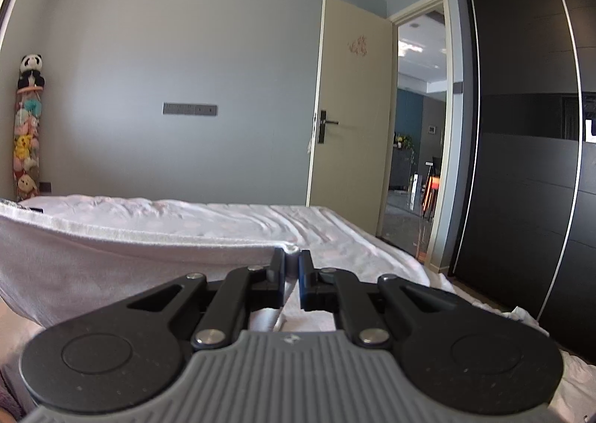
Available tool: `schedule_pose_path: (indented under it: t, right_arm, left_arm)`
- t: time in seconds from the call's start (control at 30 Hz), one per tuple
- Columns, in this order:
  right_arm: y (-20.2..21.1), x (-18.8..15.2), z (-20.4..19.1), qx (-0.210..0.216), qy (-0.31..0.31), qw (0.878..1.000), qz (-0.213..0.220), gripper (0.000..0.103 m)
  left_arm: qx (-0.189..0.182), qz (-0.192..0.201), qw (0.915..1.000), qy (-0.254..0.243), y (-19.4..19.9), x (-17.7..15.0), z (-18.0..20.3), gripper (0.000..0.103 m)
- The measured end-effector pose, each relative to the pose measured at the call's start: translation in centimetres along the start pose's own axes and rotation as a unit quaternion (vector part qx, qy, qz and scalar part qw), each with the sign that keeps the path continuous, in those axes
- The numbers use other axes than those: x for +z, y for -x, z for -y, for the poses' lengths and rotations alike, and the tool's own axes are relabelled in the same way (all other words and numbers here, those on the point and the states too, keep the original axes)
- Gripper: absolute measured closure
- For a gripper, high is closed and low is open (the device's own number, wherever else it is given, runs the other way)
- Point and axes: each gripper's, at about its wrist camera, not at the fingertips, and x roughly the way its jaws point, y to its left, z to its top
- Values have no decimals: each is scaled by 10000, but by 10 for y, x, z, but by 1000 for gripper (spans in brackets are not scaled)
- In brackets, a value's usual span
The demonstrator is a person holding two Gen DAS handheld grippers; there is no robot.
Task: Fold clothes
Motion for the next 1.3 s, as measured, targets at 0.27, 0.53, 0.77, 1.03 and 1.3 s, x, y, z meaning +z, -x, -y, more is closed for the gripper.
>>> schedule_pose_path:
  t: [0.27, 0.53, 0.77, 1.03, 1.3]
  right_arm:
    - [-76, 3, -5, -2, 183, 9991, -383, 95]
    - [-162, -1, -25, 43, 316, 9970, -705, 95]
    - [-242, -19, -38, -121, 118, 9955, -935, 95]
    - [-330, -65, -48, -299, -66, 9894, -1422, 95]
    - [-390, -112, -54, -278, -195, 9777, -2072, 95]
  left_arm:
    - [58, -355, 9985, -407, -69, 3, 8, 99]
    - [278, -777, 9946, -631, -150, 2, 1, 99]
    - [372, -871, 9912, -925, -234, 0, 3, 99]
    - [481, -1409, 9841, -967, -330, -41, -7, 99]
    - [642, -2009, 9741, -818, -378, -82, -27, 99]
